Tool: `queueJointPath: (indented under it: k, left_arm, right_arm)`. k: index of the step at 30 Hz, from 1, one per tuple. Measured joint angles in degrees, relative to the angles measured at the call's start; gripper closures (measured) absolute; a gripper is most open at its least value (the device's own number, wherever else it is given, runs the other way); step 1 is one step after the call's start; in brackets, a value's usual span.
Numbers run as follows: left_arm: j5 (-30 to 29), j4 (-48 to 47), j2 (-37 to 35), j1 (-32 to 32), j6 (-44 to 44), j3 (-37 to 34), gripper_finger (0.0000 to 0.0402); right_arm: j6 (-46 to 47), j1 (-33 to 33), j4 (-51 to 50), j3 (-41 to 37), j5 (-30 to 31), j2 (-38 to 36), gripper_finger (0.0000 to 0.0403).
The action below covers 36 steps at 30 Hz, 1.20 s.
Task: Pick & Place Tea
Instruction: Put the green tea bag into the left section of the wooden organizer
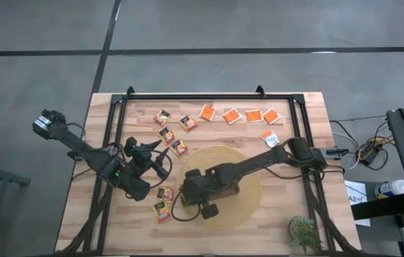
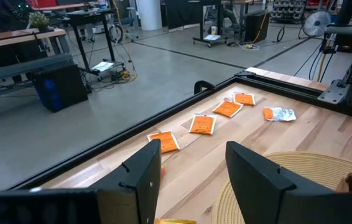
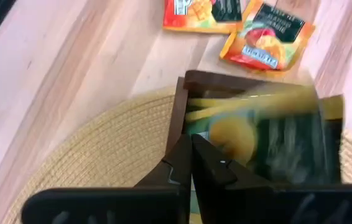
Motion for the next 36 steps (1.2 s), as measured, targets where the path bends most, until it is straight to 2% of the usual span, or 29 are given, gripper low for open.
queueJointPath:
  k: [15,23,30,36]
  left_arm:
    - [0.0,0.0,0.0,0.0,0.0,0.0,0.0227]
    - [0.0,0.0,0.0,0.0,0.0,0.0,0.0227]
    - [0.4,0.0,0.0,0.0,0.0,0.0,0.0227]
    - [0.5,0.0,0.0,0.0,0.0,0.0,0.0227]
  right_arm:
    - [0.5,0.0,-6.1,0.0,0.0,-1.1,0.0394]
    - [0.3,0.3,-5.4,0.0,0.2,-2.2,0.0394]
    - [-0.9,0.6,-10.7,0.0,0.6,-2.5,0.0394]
    - [-1.2,0.6,-8.6,0.0,0.7,-2.3,0.0394]
